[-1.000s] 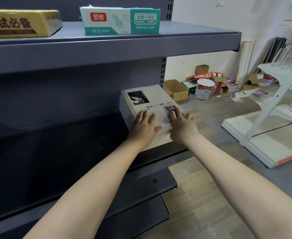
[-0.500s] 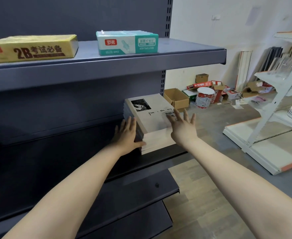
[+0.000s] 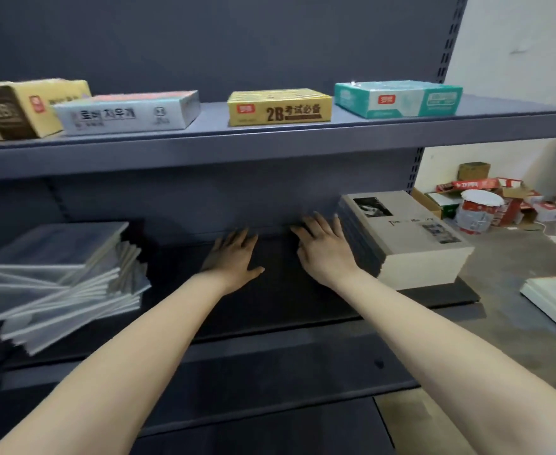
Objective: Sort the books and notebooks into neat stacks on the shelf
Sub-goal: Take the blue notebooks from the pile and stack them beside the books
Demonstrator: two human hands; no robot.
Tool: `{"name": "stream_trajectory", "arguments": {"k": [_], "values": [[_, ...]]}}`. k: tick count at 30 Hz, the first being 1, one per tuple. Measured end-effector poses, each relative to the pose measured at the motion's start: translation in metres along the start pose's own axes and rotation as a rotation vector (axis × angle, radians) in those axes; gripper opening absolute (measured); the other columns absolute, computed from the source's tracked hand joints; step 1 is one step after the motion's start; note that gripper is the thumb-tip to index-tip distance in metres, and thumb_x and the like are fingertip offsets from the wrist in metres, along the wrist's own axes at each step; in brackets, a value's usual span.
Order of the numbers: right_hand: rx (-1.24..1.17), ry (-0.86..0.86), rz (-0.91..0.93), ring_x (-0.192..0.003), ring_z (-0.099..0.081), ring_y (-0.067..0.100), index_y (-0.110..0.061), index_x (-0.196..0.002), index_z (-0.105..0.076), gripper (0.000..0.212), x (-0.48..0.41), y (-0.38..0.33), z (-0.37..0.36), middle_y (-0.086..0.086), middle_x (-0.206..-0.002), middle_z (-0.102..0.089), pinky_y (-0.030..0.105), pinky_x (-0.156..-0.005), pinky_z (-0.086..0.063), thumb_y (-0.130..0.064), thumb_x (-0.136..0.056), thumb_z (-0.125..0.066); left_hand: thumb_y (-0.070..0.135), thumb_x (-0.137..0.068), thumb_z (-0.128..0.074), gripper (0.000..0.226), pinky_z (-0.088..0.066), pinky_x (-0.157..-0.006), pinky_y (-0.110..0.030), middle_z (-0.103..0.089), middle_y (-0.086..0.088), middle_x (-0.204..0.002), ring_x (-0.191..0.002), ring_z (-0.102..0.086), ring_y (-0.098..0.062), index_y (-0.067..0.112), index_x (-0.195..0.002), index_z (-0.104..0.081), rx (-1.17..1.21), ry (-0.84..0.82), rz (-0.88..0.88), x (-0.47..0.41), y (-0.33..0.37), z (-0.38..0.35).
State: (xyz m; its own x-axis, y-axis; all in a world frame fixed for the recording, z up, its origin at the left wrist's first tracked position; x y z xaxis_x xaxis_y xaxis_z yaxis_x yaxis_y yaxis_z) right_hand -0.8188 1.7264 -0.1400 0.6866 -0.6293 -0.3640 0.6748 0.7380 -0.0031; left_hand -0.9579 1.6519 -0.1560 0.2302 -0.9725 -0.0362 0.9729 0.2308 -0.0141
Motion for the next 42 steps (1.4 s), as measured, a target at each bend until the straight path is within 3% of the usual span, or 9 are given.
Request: {"name": "stream_trajectory", "arguments": {"k": [5,12,17,27,36,42], "values": [[-0.031,-0.02,0.128,-0.143,-0.014,0.028,-0.023,-0.143,-0.036,0.045,-0.026,-0.096,-0.012,0.004,-0.154,-0.022,0.05,-0.116,0.001,-0.027,-0.097,-0.036,0.047,-0.097,-0.037,0.07,0.004,-0.118,-0.035,0.007,-0.003,-0.159,-0.146,0.006,-0.021,0.016,-0.151,-0.004,-0.058,0.049,0.144,0.049,-0.099,0.011],[-0.108,-0.032,0.337,-0.144,-0.012,0.027,-0.02,-0.145,-0.031,0.046,-0.054,-0.243,-0.013,0.004,-0.157,-0.015,0.046,-0.117,0.004,-0.03,-0.1,-0.029,0.042,-0.097,-0.04,0.069,-0.005,-0.117,-0.036,-0.005,-0.006,-0.159,-0.145,-0.005,-0.026,0.013,-0.151,-0.007,-0.095,0.105,0.338,0.13,-0.224,0.03],[-0.148,-0.088,0.447,-0.146,-0.003,0.02,-0.013,-0.149,-0.021,0.052,-0.065,-0.322,-0.021,0.004,-0.159,-0.008,0.039,-0.118,0.007,-0.031,-0.101,-0.025,0.048,-0.097,-0.037,0.074,-0.004,-0.118,-0.04,-0.001,-0.009,-0.159,-0.146,0.0,-0.026,0.01,-0.151,-0.004,-0.107,0.059,0.475,0.176,-0.286,0.02],[-0.145,-0.341,0.34,-0.145,0.011,0.023,-0.009,-0.151,-0.003,0.061,-0.092,-0.392,-0.052,0.01,-0.158,0.007,0.036,-0.116,0.005,-0.042,-0.101,-0.016,0.05,-0.094,-0.041,0.076,-0.006,-0.117,-0.042,-0.011,-0.009,-0.157,-0.145,-0.01,-0.027,0.008,-0.15,-0.01,-0.101,0.12,0.493,0.216,-0.339,0.008],[-0.089,-0.206,0.361,-0.139,-0.022,0.03,-0.008,-0.147,-0.021,0.063,-0.097,-0.397,-0.047,0.012,-0.152,-0.026,0.036,-0.113,-0.018,-0.046,-0.098,-0.033,0.046,-0.095,-0.04,0.072,-0.008,-0.117,-0.042,-0.014,-0.01,-0.157,-0.145,-0.01,-0.028,0.008,-0.15,-0.014,-0.035,0.206,0.477,0.214,-0.352,0.001],[-0.058,-0.122,0.376,-0.113,-0.053,0.029,-0.012,-0.127,-0.049,0.044,-0.093,-0.398,-0.03,0.011,-0.126,-0.057,0.033,-0.089,-0.04,-0.043,-0.095,-0.046,0.046,-0.096,-0.04,0.07,-0.004,-0.118,-0.04,-0.011,-0.009,-0.158,-0.146,-0.006,-0.027,0.009,-0.15,-0.014,0.001,0.248,0.421,0.195,-0.324,0.007]]}}
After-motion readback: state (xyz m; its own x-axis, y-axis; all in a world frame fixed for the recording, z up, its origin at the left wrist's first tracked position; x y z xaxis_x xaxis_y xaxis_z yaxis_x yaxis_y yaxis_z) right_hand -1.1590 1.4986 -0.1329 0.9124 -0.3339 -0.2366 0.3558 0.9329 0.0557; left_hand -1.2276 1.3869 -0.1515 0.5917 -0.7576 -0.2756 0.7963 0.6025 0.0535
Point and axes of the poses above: each hand's wrist, its own x-axis away from the middle knuckle, its own z-axis out of the back of the hand, y = z × x, the point moved 7 cm from there along -x, towards the middle knuckle
